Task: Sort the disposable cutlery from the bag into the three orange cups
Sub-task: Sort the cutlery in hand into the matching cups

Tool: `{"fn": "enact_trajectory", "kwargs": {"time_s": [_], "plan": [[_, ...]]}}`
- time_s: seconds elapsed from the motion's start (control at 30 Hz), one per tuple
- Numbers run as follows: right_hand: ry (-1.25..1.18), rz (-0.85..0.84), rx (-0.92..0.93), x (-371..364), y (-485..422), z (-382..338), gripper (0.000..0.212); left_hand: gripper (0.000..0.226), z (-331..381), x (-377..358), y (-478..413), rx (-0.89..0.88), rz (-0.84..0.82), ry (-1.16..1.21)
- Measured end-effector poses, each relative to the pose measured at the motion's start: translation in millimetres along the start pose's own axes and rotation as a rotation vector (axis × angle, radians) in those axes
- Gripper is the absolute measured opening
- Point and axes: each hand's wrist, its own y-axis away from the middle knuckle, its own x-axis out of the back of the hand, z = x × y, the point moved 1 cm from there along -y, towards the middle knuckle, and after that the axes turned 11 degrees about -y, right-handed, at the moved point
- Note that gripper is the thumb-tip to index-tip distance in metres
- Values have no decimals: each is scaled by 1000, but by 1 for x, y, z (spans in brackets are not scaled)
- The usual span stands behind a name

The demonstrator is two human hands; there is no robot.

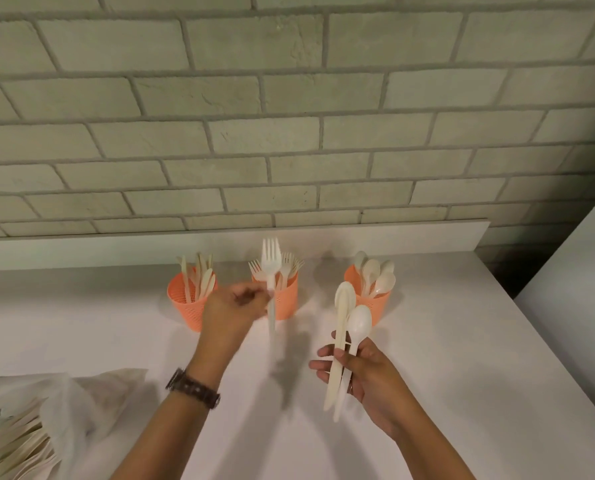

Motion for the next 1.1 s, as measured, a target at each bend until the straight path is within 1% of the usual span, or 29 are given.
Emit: {"fn": "enact_trajectory", "kwargs": {"time_s": [0.07,0.13,0.2,0.23,0.27,0.37,0.43,0.5,0.57,0.63,0.7,0.77,0.97,1.1], "plan": [[-22,23,12,3,-1,-1,20,7,4,-2,-22,-69,142,-48],[-37,34,24,4,-2,-3,19,12,7,-9,-40,-112,263,-95],[-50,40,33,6,-3,-4,19,16,6,-19,-54,-119,330,-161],[-54,43,35,6,-3,-5,20,18,1,-24,-61,-111,328,-203],[-55,46,38,6,-3,-6,20,19,-6,-31,-68,-90,296,-250],[-32,41,34,7,-4,-7,21,17,-30,-45,-75,-33,100,-473],[-14,32,28,6,-5,-7,22,20,-35,-47,-71,-30,69,-512],[-6,39,28,5,-5,-7,21,22,-29,-43,-58,-80,108,-457],[-4,44,26,4,-6,-7,22,16,-21,-40,-35,-177,110,-378],[9,41,18,2,-7,-5,22,5,-16,-39,-9,-187,14,-298],[48,31,7,-2,-7,-2,22,7,-16,-37,16,-130,-138,-228],[100,13,-14,-7,-8,3,19,7,-20,-33,32,-78,-217,-183],[236,-80,-98,-30,-9,23,21,1,-34,-11,51,22,-207,-155],[214,-120,-132,-41,-12,33,19,9,-35,10,54,69,-183,-149]]}}
